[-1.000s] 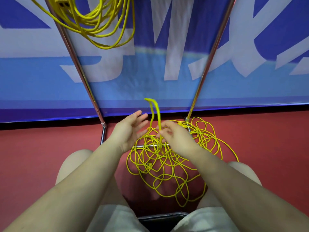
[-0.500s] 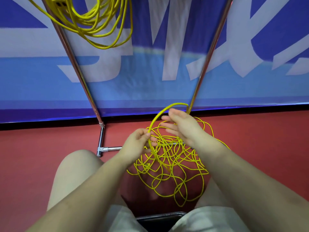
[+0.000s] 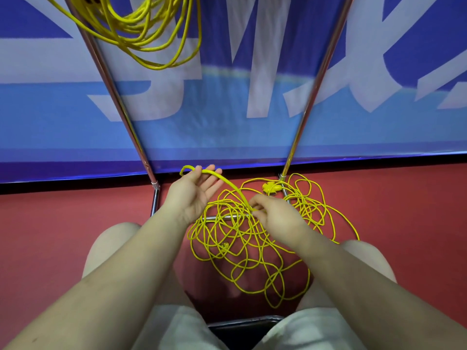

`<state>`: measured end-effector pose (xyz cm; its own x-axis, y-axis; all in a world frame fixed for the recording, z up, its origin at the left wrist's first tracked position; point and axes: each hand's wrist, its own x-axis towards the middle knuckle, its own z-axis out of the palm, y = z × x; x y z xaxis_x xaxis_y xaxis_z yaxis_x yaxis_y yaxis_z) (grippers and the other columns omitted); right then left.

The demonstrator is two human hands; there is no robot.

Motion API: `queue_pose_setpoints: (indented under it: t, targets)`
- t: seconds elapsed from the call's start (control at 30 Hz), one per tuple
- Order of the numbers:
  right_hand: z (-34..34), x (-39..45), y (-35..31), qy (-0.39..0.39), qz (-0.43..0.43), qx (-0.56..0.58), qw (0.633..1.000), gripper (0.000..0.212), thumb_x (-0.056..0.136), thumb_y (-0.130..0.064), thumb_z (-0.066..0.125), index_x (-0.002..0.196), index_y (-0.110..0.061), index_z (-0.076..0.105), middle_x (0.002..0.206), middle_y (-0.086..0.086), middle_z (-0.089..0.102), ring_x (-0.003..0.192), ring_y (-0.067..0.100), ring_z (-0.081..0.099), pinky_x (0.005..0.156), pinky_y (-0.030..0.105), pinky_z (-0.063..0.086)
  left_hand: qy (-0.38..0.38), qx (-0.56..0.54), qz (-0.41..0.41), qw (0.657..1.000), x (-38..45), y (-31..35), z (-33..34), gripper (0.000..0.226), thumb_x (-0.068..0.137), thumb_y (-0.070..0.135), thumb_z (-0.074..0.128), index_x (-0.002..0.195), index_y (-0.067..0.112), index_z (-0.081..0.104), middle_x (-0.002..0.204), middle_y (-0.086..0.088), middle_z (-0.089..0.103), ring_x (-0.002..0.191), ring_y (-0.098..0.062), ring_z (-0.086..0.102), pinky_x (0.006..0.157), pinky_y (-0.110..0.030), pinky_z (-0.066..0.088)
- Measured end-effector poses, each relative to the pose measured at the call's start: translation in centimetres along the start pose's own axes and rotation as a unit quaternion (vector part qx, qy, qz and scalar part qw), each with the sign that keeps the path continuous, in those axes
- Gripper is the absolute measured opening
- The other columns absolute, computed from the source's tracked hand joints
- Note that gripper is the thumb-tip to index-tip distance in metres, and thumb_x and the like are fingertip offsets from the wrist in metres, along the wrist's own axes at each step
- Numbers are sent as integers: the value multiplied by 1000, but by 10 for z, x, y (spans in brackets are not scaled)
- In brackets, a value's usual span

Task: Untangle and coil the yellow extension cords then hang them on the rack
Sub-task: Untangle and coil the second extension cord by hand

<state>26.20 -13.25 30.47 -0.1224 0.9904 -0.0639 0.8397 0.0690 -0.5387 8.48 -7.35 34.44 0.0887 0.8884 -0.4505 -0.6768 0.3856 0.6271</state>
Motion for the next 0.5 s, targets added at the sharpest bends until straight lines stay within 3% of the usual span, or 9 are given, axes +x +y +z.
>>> queue_pose_setpoints:
  t: [0.1,0.13,0.2,0.27,0.33,0.4,0.47,0.5]
  targets:
    - [-8,6,-12,22,31,167,985,17,90,-12,57,106,-17,58,90,-3,59,77,15,62,66,29,51,-32,44,-5,999,2,-1,-5,17,101,17,38,102,11,54,108,-8,62,104,-25,58,76,-36,50]
    - [-11,8,-19,24,54,247,967,15,90,-9,57,103,-17,56,86,-3,58,72,13,62,60,25,49,-43,89,-11,995,2,-5,-8,20,101,19,37,114,14,52,111,-6,62,106,-23,57,76,-34,50]
    - [-19,15,-31,31,121,416,901,15,90,-6,57,101,-14,52,83,0,60,68,13,63,60,24,50,-74,210,-22,975,-1,-17,-13,28,101,24,36,125,20,50,111,0,63,107,-19,57,82,-32,48]
    - [-29,24,-40,42,200,568,797,10,91,-3,54,98,-10,52,84,3,60,71,15,63,60,29,54,-113,310,-32,943,-7,-31,-16,28,102,24,35,121,20,54,107,3,65,104,-14,58,88,-30,46]
    - [-38,33,-42,55,257,674,690,10,93,-2,49,86,-9,51,83,5,58,81,21,63,63,34,54,-141,377,-29,915,-13,-43,-18,25,101,23,36,110,18,59,99,4,67,94,-8,61,80,-20,47]
    - [-43,40,-42,68,293,701,647,18,95,-1,45,79,-7,50,81,6,57,92,22,59,74,38,49,-154,423,-8,893,-16,-50,-21,22,101,22,39,99,18,61,95,3,68,93,-12,60,82,-23,44]
    - [-47,43,-44,79,299,707,636,20,96,0,42,78,-6,49,80,7,56,91,22,59,75,39,49,-169,441,17,881,-16,-51,-21,21,100,18,40,94,18,60,91,-1,67,93,-17,59,89,-32,44]
    - [-48,44,-45,81,290,716,630,20,96,0,41,79,-6,49,81,8,56,87,22,60,72,38,52,-173,448,28,877,-16,-51,-19,21,101,16,39,93,19,59,89,-1,66,89,-15,60,87,-29,45]
